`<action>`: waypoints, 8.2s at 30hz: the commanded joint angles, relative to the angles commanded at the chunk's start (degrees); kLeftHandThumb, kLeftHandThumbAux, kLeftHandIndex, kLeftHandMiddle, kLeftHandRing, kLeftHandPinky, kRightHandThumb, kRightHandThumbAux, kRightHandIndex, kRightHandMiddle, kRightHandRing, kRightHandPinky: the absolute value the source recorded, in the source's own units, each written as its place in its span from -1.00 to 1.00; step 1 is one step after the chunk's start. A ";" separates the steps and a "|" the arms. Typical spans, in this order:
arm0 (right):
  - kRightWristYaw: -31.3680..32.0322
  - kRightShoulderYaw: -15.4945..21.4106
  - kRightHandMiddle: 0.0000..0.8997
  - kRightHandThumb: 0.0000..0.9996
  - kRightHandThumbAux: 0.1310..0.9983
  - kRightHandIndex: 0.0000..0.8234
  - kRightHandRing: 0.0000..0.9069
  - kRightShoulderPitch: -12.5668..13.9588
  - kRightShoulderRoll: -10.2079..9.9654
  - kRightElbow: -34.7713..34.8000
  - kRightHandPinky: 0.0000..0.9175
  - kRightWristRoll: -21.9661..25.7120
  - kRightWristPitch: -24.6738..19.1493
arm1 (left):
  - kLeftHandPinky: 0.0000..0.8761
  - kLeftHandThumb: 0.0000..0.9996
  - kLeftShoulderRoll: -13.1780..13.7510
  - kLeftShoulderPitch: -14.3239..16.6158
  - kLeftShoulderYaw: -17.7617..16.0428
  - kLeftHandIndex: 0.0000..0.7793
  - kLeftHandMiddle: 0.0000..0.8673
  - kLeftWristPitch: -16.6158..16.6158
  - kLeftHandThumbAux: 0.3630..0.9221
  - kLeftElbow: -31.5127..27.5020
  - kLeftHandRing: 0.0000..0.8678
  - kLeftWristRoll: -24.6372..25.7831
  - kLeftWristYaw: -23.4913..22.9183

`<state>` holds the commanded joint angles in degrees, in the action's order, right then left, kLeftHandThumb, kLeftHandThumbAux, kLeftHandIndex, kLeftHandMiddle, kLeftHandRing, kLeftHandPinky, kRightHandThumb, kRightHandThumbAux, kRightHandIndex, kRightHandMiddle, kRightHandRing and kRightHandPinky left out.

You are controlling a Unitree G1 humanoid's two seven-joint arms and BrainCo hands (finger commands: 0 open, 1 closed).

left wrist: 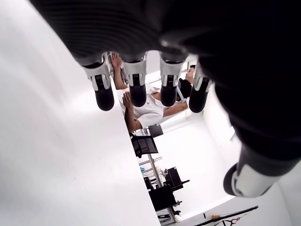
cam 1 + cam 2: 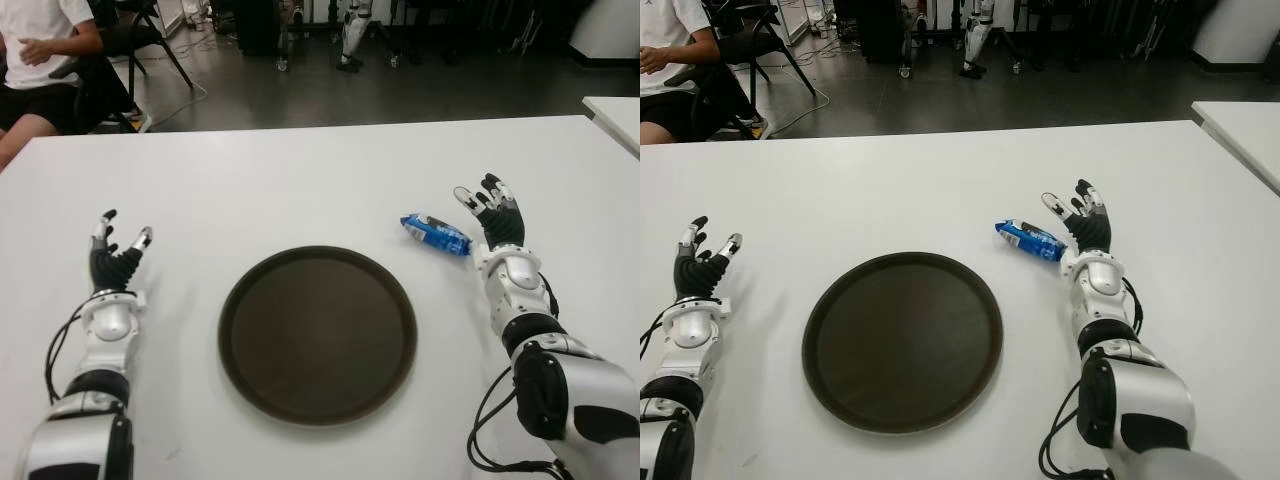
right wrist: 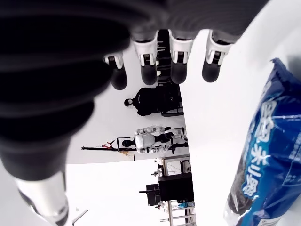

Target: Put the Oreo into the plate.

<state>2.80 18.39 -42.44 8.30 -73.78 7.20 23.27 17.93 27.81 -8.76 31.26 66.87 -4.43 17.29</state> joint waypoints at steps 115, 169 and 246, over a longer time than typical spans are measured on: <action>-15.59 -49.28 -1.00 -1.00 0.46 -1.00 -1.00 -3.64 2.45 -2.78 -1.00 -46.72 -30.48 | -1.00 -1.00 -0.49 -0.13 1.49 -1.00 -1.00 -0.16 -0.33 -1.36 -1.00 -1.27 1.41; 14.13 -38.83 -0.86 -1.00 0.39 -0.90 -0.98 -5.09 4.37 -1.57 -1.00 -34.44 -27.85 | -1.00 -1.00 0.20 -0.25 0.61 -1.00 -1.00 -0.24 -0.33 -0.88 -1.00 -0.93 1.15; -21.80 -34.21 -0.18 0.14 0.42 -0.09 -0.12 -1.34 0.30 -0.44 -0.02 -32.63 -27.81 | -1.00 -1.00 -0.39 -0.05 0.20 -1.00 -1.00 -0.01 -0.08 -0.53 -1.00 0.22 0.46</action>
<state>-19.00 -15.82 -43.78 8.61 -74.22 -25.43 -4.53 17.55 27.76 -8.56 31.25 66.34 -4.20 17.76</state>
